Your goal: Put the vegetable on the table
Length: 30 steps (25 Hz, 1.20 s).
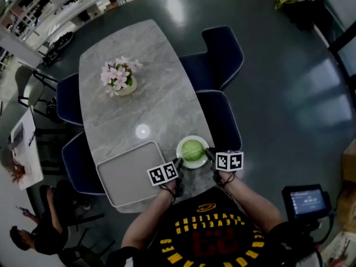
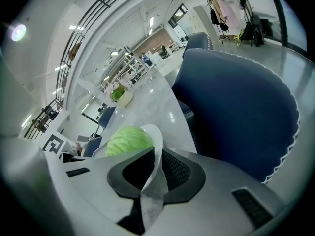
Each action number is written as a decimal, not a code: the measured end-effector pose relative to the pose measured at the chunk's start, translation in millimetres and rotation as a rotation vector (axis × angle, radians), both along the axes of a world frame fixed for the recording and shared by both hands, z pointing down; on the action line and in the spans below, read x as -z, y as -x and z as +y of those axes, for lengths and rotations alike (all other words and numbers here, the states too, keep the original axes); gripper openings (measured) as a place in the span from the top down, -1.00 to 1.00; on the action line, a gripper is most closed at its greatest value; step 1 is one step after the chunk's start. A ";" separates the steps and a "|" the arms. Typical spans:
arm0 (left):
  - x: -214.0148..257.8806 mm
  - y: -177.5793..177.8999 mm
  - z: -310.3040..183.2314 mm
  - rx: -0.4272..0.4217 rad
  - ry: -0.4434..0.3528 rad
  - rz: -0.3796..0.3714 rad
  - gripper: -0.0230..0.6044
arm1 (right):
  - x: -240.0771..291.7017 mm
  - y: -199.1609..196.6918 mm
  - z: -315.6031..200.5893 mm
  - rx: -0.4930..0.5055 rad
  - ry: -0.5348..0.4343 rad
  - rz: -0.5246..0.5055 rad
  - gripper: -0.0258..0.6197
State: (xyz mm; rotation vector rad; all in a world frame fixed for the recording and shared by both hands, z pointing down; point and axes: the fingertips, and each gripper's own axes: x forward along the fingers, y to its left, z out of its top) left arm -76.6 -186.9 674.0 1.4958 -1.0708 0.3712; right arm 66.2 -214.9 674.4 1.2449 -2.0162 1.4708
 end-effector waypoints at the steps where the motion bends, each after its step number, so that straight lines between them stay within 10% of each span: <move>1: -2.5 -1.8 0.7 0.001 0.005 -0.007 0.75 | -3.7 -1.9 0.5 0.007 0.005 0.002 0.75; 30: -30.9 -10.5 12.2 -0.008 0.069 -0.078 0.75 | -35.4 -9.9 5.4 0.055 0.013 0.077 0.75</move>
